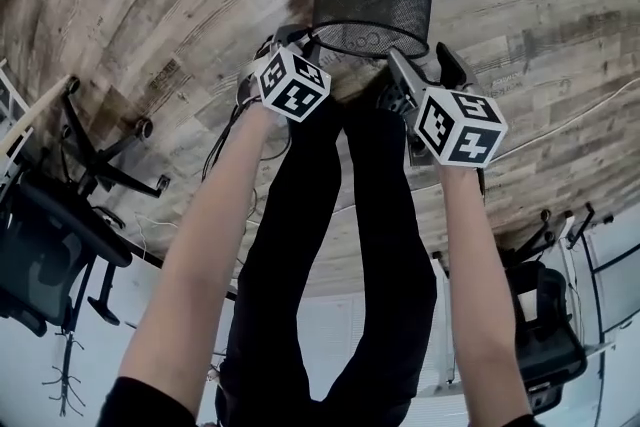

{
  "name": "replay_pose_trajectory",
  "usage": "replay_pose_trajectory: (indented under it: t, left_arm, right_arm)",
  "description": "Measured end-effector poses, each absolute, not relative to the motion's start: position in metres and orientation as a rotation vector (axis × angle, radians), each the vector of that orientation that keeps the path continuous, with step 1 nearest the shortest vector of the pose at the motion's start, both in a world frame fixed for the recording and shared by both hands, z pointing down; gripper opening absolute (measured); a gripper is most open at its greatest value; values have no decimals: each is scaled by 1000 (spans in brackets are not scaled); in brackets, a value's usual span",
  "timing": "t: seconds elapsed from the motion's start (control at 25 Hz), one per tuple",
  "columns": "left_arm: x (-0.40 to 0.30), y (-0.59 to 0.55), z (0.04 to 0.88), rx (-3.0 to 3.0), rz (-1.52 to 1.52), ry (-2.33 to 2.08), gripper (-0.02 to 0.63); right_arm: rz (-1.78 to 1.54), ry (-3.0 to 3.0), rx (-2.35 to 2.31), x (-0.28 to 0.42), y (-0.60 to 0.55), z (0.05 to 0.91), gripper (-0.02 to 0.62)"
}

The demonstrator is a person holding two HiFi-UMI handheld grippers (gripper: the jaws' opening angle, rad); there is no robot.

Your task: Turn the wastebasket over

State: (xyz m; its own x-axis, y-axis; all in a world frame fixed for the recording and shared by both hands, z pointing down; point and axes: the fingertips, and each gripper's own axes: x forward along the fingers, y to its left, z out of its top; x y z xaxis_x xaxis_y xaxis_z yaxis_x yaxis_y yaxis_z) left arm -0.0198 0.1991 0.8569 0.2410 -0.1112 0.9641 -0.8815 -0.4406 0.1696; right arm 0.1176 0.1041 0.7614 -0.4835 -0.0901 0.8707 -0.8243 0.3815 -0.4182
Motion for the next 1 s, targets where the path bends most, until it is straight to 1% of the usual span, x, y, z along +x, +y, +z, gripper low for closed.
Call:
replay_pose_trajectory:
  t: [0.2,0.32,0.72,0.8,1.0]
  left_arm:
    - [-14,198,852,1764,1270,-907,75]
    - [-12,197,850,1767,1243,-908,78]
    - [-7,202,840,1682,1094,-819,100]
    - [-15,207,838,1666,1115,-792,89]
    - [-54,200,830,1653,1135,-824,89]
  right_arm:
    - [1194,-1699,847,93,108,770,399]
    - [1200,-1619,849,90,116,781,433]
    - [1226,-1655,794,98,117,795,441]
    - [1232,-1655,777,97,116,797,447]
    - [1200,-1642,762,88,119,799,463]
